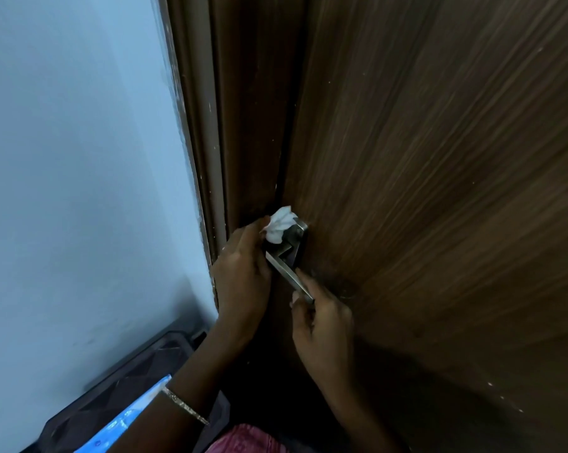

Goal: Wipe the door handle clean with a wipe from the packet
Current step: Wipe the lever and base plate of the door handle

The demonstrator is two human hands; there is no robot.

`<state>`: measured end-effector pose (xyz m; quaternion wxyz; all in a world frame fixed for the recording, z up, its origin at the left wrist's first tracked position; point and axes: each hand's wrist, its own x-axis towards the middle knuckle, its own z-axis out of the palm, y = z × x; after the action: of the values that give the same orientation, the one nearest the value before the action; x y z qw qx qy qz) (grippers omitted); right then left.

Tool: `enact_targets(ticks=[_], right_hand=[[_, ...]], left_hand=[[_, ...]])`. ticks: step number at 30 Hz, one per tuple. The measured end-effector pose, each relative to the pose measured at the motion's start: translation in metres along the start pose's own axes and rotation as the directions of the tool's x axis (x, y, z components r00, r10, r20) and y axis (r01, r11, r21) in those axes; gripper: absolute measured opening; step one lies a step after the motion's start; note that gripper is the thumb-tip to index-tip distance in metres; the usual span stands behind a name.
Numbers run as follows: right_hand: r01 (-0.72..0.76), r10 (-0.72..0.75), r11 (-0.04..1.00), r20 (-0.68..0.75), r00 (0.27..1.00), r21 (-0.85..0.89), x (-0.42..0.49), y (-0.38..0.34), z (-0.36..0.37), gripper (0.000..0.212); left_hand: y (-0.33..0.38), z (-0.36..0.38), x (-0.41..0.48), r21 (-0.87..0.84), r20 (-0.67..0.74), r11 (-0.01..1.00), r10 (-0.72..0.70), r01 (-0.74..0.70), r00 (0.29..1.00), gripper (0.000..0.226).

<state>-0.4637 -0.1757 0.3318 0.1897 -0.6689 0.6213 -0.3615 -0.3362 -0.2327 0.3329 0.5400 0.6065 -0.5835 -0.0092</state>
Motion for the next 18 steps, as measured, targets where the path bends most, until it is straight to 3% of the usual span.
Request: enact_targets(ticks=[8, 12, 18], right_hand=[[-0.048, 0.051, 0.997, 0.056, 0.997, -0.061, -0.004, -0.003, 0.002, 0.045], [-0.087, 0.088, 0.996, 0.085, 0.992, -0.019, -0.004, -0.003, 0.003, 0.05], [-0.075, 0.076, 0.997, 0.087, 0.993, -0.01, -0.002, -0.003, 0.004, 0.05]], left_hand=[[0.004, 0.02, 0.022, 0.018, 0.124, 0.998, 0.062, -0.065, 0.99, 0.019], [-0.008, 0.023, 0.009, 0.033, 0.201, 0.999, -0.04, 0.034, 0.979, 0.016], [-0.015, 0.026, -0.002, -0.237, 0.262, 0.936, -0.198, 0.262, 0.944, 0.037]])
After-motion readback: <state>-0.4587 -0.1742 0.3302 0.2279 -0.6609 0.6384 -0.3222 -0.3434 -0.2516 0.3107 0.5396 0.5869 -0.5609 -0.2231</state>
